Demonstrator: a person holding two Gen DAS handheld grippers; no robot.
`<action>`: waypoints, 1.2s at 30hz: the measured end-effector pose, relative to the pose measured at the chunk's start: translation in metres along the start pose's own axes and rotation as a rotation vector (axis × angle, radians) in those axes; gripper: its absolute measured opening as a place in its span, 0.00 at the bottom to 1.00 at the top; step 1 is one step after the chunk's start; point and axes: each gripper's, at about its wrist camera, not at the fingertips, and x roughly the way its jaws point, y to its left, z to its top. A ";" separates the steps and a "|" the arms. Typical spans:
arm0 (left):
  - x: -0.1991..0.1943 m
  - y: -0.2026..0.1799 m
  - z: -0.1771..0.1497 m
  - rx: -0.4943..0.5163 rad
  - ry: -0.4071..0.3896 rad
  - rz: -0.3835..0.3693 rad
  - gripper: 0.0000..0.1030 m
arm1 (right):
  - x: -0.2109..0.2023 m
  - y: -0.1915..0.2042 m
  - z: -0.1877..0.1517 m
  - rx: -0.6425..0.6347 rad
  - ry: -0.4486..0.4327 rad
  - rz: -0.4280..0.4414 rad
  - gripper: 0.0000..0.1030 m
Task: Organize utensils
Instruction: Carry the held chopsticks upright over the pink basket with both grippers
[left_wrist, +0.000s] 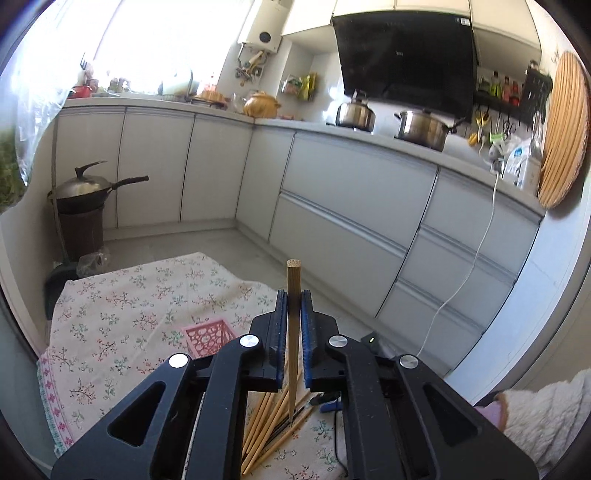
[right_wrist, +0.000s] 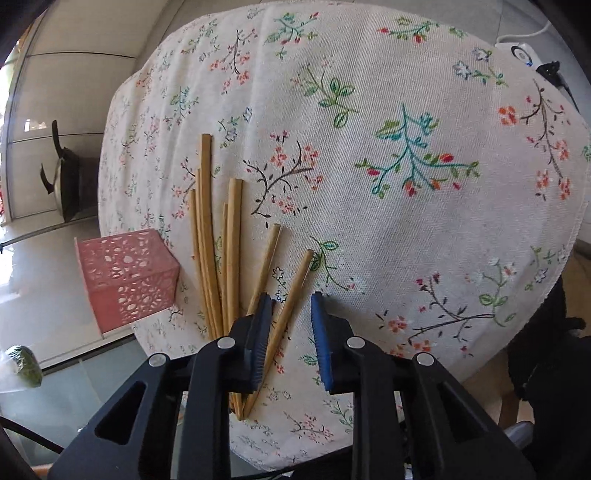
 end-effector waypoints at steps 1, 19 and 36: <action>-0.003 0.002 0.002 -0.013 -0.012 -0.005 0.06 | 0.001 0.003 -0.001 -0.003 -0.017 -0.011 0.20; -0.009 0.016 0.005 -0.117 -0.049 0.014 0.06 | -0.051 0.021 -0.016 -0.099 -0.170 0.050 0.06; -0.029 0.044 0.033 -0.292 -0.177 0.161 0.06 | -0.262 0.081 -0.063 -0.443 -0.521 0.256 0.06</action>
